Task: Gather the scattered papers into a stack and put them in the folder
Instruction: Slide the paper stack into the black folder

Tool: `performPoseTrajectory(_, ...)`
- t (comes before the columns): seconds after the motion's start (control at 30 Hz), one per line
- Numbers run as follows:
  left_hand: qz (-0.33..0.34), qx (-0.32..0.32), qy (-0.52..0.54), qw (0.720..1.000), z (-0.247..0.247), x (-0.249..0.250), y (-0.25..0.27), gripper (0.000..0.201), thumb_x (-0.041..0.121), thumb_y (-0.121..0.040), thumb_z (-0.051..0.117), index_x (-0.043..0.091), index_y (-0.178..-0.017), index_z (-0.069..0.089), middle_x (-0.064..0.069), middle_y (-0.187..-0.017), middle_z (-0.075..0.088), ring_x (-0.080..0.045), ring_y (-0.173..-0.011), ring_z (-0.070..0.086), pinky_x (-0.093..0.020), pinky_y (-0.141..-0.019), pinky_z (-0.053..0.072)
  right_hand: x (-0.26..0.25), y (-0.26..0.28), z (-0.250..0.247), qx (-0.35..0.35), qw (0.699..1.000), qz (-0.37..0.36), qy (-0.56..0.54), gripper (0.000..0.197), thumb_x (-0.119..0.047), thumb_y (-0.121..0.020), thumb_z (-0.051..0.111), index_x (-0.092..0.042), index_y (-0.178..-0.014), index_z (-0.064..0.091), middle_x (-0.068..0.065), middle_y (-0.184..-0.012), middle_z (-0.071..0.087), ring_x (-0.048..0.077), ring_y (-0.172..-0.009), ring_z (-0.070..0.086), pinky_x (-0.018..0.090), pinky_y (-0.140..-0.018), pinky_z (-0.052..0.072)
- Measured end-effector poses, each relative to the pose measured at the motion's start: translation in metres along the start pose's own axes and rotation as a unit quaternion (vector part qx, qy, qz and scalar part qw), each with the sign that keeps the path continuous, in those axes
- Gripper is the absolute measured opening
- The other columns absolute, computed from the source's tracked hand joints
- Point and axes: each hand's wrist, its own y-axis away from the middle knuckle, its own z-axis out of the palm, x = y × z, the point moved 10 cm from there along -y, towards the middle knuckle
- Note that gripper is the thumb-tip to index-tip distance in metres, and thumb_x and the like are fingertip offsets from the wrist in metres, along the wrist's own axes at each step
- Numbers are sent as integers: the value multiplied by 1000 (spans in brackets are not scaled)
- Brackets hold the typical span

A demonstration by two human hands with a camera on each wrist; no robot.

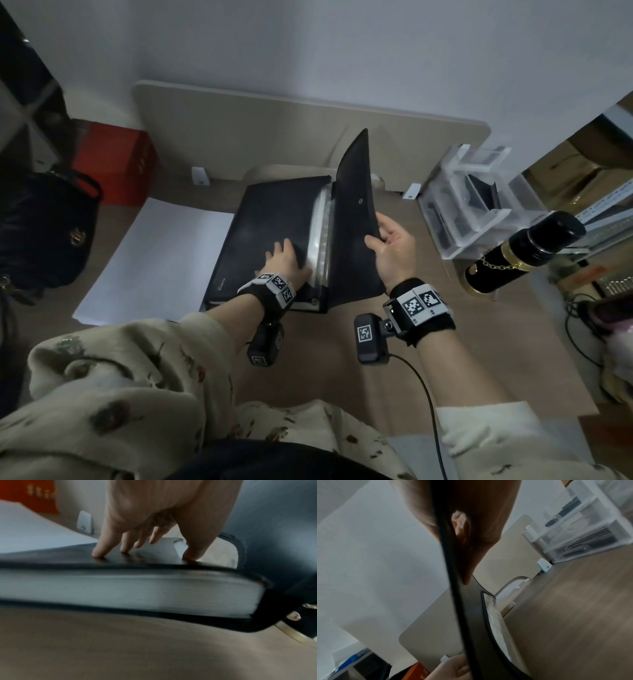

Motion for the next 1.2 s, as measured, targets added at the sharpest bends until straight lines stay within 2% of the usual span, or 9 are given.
performPoseTrajectory(0.13, -18, -3, 4, 1000, -12, 15, 0, 65, 8, -83, 49, 7, -143, 23, -12, -156, 14, -40, -142, 14, -57, -110, 28, -2, -6, -13, 23, 1000, -9, 13, 46, 16, -85, 50, -8, -123, 60, 4, -106, 70, 8, -94, 68, 26, -87, 55)
performPoseTrajectory(0.3, -85, -12, -19, 996, -27, 5, -1, 49, 19, -88, 48, -1, -131, 40, -22, -138, 41, -43, -128, 39, -46, -104, 37, 7, -11, -31, 78, 997, -2, 7, 45, 18, -84, 50, -5, -121, 61, -4, -100, 68, -11, -81, 65, 9, -74, 51)
performPoseTrajectory(0.47, -47, 35, 10, 998, -62, 25, 4, 33, 10, -92, 43, -2, -121, 53, -22, -128, 53, -40, -118, 50, -38, -92, 42, 19, -17, -42, 137, 989, 14, 61, 46, 14, -84, 50, -8, -122, 62, -1, -108, 66, 8, -100, 63, 19, -92, 48)
performPoseTrajectory(0.53, -42, 49, 59, 996, -74, 30, 3, 37, 8, -91, 42, 1, -126, 51, -21, -131, 52, -39, -120, 50, -38, -95, 42, 21, -18, -49, 157, 980, 20, 117, 46, 12, -85, 49, -9, -124, 61, -3, -111, 63, 8, -106, 57, 12, -90, 40)
performPoseTrajectory(0.7, 0, 40, 149, 988, -82, 38, 2, 40, 6, -85, 41, 0, -122, 54, -22, -125, 57, -39, -115, 53, -40, -98, 44, 32, -19, -59, 187, 959, 41, 208, 58, 13, -82, 47, -15, -132, 50, 4, -128, 59, 21, -116, 56, 20, -89, 39)
performPoseTrajectory(0.83, 19, 40, 195, 980, -80, 33, 2, 34, 7, -84, 42, -3, -112, 58, -23, -117, 61, -40, -113, 56, -42, -98, 46, 32, -18, -59, 188, 906, 37, 378, 63, 10, -75, 55, -22, -128, 46, 5, -137, 42, 27, -122, 43, 37, -97, 37)
performPoseTrajectory(0.9, 16, 32, 242, 970, -80, 26, -1, 25, 5, -83, 42, 0, -96, 63, -22, -100, 65, -39, -104, 60, -40, -89, 50, 27, -19, -58, 191, 861, 23, 470, 56, 6, -71, 60, -24, -117, 52, 5, -129, 42, 28, -115, 40, 39, -96, 32)
performPoseTrajectory(1.0, 11, 29, 276, 961, -83, 14, -3, 21, 1, -82, 44, 10, -64, 52, -9, -67, 53, -30, -77, 55, -33, -69, 42, 27, -23, -55, 180, 843, 31, 506, 44, 3, -70, 60, -24, -105, 59, 4, -119, 50, 28, -110, 39, 38, -94, 27)
performPoseTrajectory(1.2, 27, 7, 343, 939, -87, 1, 2, 17, -2, -89, 46, -4, -97, 62, -9, -72, 52, -22, -68, 50, -27, -61, 39, 38, -26, -49, 155, 850, 66, 498, 37, -3, -80, 55, -27, -106, 66, 1, -123, 50, 25, -117, 39, 41, -97, 29)
